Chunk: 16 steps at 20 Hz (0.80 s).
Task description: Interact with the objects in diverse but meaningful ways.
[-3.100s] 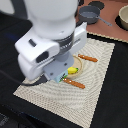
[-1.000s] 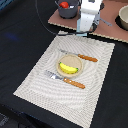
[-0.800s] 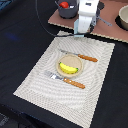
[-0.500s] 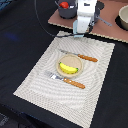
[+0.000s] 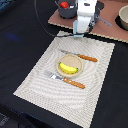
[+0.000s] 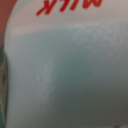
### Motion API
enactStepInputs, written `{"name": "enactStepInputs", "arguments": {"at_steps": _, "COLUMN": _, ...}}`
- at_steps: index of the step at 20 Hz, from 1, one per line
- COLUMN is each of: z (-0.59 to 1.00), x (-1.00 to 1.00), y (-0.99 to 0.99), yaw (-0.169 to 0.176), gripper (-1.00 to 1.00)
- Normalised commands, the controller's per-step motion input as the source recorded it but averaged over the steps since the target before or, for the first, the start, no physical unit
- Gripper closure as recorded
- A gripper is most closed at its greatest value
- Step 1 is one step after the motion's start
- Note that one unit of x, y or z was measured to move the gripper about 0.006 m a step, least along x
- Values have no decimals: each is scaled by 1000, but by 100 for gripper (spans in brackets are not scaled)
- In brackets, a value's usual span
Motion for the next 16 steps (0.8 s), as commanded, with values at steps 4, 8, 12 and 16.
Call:
{"name": "enactStepInputs", "arguments": {"at_steps": 4, "z": -18, "x": -264, "y": -131, "yaw": 2, "gripper": 100}}
{"name": "enactStepInputs", "arguments": {"at_steps": 8, "z": 0, "x": -124, "y": -526, "yaw": 0, "gripper": 100}}
{"name": "enactStepInputs", "arguments": {"at_steps": 12, "z": 1, "x": -64, "y": -619, "yaw": 0, "gripper": 100}}
{"name": "enactStepInputs", "arguments": {"at_steps": 16, "z": 21, "x": -20, "y": -561, "yaw": 0, "gripper": 100}}
